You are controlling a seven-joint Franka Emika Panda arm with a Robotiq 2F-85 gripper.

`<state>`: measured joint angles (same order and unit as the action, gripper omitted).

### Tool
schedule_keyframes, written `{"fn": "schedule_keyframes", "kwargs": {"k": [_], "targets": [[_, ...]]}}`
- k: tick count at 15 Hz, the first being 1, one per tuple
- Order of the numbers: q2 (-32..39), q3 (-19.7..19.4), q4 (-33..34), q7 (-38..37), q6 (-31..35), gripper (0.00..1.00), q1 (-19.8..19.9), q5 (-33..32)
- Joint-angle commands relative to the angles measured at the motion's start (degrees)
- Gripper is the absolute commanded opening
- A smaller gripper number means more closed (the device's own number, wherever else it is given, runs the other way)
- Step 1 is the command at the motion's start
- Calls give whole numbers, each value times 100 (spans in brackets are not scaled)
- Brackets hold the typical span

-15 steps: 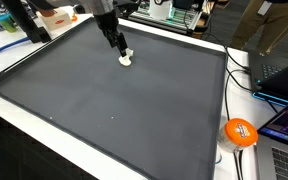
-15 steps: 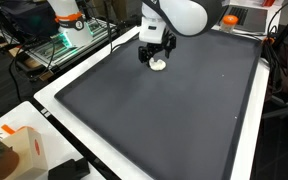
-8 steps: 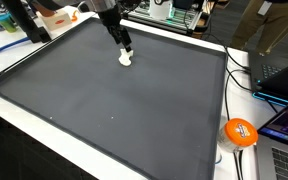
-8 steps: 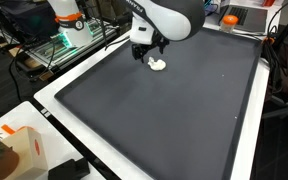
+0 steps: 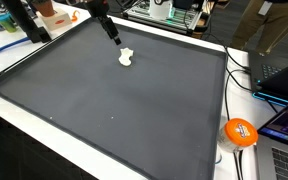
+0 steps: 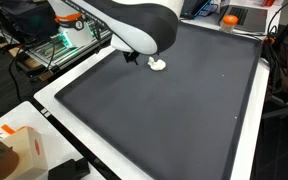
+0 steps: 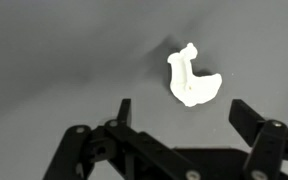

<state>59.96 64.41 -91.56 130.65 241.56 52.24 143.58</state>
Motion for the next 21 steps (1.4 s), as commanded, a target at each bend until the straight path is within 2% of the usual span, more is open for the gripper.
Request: {"fn": "schedule_keyframes", "kwargs": {"k": [1,7,10,13,16,21], "targets": [[-35,-42,-3,25,-33,100,-26,52],[606,362,81,567,91,100,374,62],[916,620,61,931,171,100,759,63],[743,917,-453,1150,-104,100,1298,65],[227,1084,-1229,1527,-677,100,1820,65],[57,1342,-2004,1561,-626,100,2306,65]]}}
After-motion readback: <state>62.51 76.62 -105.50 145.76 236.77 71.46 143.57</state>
